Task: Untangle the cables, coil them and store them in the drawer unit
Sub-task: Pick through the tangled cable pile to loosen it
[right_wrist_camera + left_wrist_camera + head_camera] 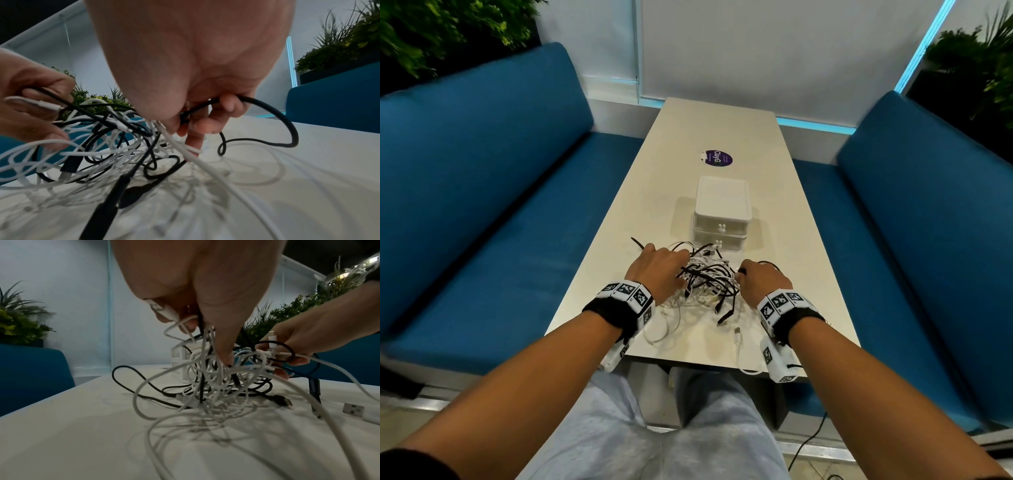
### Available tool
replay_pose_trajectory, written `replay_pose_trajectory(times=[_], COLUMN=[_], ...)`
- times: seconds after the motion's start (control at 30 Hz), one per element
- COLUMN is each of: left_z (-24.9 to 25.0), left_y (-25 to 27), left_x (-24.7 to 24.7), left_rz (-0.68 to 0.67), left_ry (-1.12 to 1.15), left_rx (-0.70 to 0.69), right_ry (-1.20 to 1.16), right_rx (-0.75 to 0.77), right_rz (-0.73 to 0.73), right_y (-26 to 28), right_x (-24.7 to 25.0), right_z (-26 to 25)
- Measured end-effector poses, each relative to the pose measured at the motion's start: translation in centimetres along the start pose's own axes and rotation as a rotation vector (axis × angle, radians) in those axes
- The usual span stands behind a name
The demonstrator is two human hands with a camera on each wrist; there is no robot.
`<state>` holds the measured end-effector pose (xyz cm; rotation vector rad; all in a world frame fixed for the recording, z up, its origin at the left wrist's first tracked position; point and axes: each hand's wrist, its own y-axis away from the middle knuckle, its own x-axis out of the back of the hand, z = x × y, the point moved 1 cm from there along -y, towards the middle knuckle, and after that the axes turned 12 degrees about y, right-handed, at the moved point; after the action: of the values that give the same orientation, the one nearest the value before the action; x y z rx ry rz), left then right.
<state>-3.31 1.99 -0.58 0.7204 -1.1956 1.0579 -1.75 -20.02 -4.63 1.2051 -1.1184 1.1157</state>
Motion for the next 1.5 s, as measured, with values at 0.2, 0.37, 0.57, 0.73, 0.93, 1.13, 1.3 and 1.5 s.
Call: replay_pose_trajectory(times=[0.2, 0.37, 0.57, 0.73, 0.93, 1.13, 1.3, 1.5], left_z=[-0.6, -1.1, -1.7, -2.5, -2.3, -2.2, -2.2, -2.9], left_y=[-0.3, -0.2, 0.0, -0.6, -0.5, -0.9, -1.1, -2.2], left_x=[-0.4, -0.4, -0.2, -0.3, -0.8, -0.9, -1.0, -0.6], left_rz=[-0.039, -0.041, -0.067, 0.159, 0.135, 0.172, 0.267, 0.386], left_ry=[-0.11, 0.041, 0.345, 0.339, 0.514, 0.677, 0.845, 1.053], left_rx=[-0.03, 0.008, -0.012, -0.024, 0.069, 0.137, 0.132, 0.201], right_ry=[-0.004, 0.005, 0.027, 0.006, 0.018, 0.011, -0.006, 0.0], right_rx=[0.0, 0.002, 0.009, -0.006, 0.019, 0.025, 0.02, 0.009], right_rz=[0.044, 0.049, 0.051, 0.013, 0.025, 0.006, -0.006, -0.026], right_y=[0.2, 0.1, 0.0, 0.0, 0.0, 0.0, 0.2, 0.2], right_x=[0.3, 0.4, -0.1, -0.7, -0.3, -0.1, 0.2, -0.2], right_z=[-0.2, -0.3, 0.1, 0.3, 0.3, 0.1, -0.1, 0.4])
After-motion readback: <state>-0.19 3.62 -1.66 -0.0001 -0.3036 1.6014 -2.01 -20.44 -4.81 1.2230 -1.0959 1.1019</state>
